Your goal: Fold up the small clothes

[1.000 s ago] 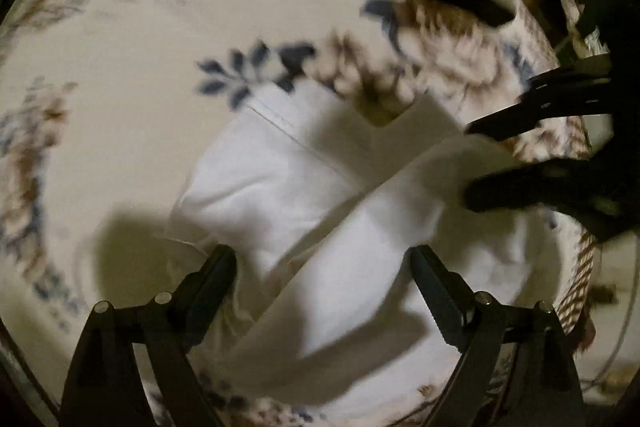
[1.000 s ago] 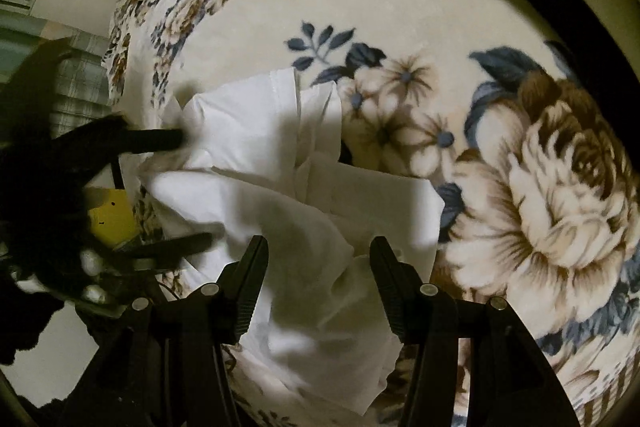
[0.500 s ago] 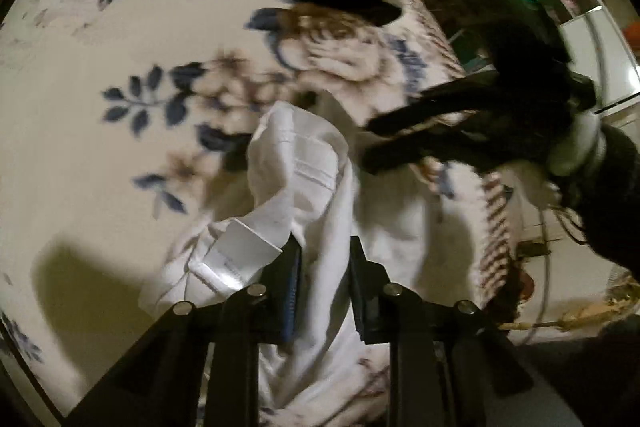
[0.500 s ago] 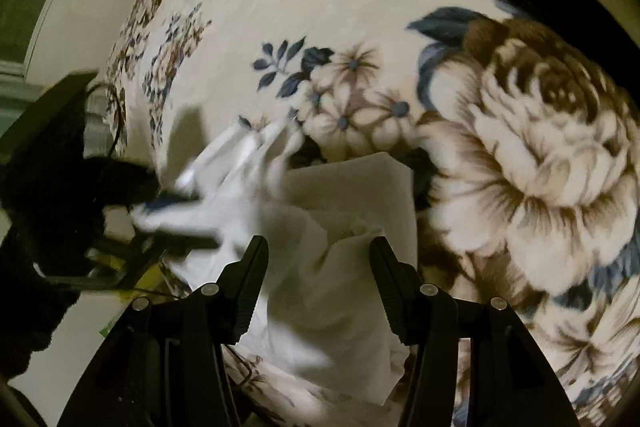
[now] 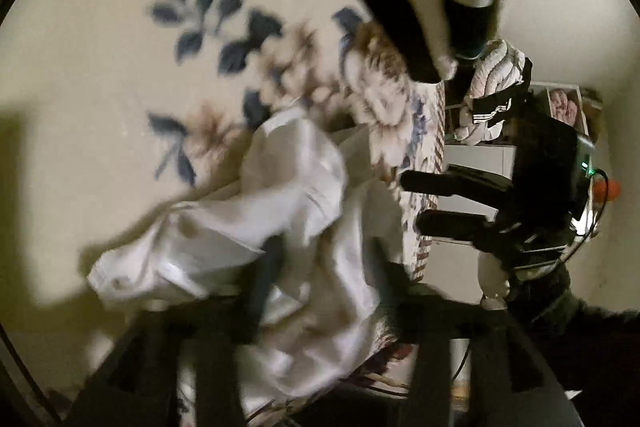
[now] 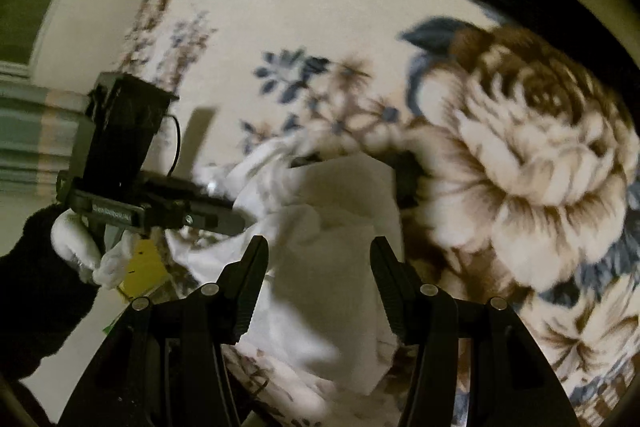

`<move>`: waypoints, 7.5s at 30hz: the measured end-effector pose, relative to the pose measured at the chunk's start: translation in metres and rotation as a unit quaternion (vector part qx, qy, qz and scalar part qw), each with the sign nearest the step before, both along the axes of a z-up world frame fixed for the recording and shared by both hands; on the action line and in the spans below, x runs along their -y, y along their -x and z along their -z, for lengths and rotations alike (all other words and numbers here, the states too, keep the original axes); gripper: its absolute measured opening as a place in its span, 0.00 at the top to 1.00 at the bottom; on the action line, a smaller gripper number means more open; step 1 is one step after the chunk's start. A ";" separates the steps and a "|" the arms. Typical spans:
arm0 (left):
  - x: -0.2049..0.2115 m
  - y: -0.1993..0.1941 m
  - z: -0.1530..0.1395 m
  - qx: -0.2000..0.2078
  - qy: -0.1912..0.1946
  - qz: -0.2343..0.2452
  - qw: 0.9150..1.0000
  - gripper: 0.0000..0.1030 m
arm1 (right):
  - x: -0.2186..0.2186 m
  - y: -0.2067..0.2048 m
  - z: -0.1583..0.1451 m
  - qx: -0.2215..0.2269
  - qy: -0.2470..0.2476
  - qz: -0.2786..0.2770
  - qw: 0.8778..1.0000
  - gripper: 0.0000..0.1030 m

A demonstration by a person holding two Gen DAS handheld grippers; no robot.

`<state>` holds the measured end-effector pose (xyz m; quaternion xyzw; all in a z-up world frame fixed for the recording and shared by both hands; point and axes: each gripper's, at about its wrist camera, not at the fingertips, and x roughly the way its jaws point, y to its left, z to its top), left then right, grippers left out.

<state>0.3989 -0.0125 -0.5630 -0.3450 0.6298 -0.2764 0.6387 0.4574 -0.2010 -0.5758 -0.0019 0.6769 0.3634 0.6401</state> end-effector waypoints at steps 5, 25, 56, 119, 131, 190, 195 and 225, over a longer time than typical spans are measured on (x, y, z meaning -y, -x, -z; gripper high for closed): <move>0.009 0.009 -0.034 0.040 -0.102 0.003 0.994 0.33 | -0.020 0.006 0.009 0.003 0.012 -0.038 0.999 0.46; 0.001 0.018 -0.014 0.072 -0.109 0.038 0.991 0.75 | -0.016 0.010 -0.028 0.093 -0.041 0.001 0.995 0.94; -0.062 0.093 0.018 -0.048 -0.119 -0.247 0.961 0.16 | 0.022 0.009 0.004 0.027 -0.002 0.109 0.994 0.33; -0.054 0.150 0.041 -0.013 -0.032 -0.299 0.954 0.40 | -0.205 0.003 0.017 0.002 0.069 -0.125 0.990 0.95; -0.063 0.148 0.043 -0.020 -0.004 -0.296 0.955 0.40 | -0.179 -0.024 0.018 -0.040 0.076 -0.067 0.994 0.66; -0.050 0.134 0.035 -0.025 -0.014 -0.276 0.961 0.40 | -0.057 -0.004 -0.031 0.062 0.147 0.093 0.983 0.49; -0.046 0.133 0.030 0.002 -0.010 -0.291 0.957 0.42 | -0.136 -0.014 -0.028 0.029 0.082 0.009 0.996 0.45; -0.068 0.124 0.008 -0.004 -0.092 -0.298 0.950 0.44 | -0.019 -0.023 -0.008 -0.011 0.144 0.169 0.975 0.55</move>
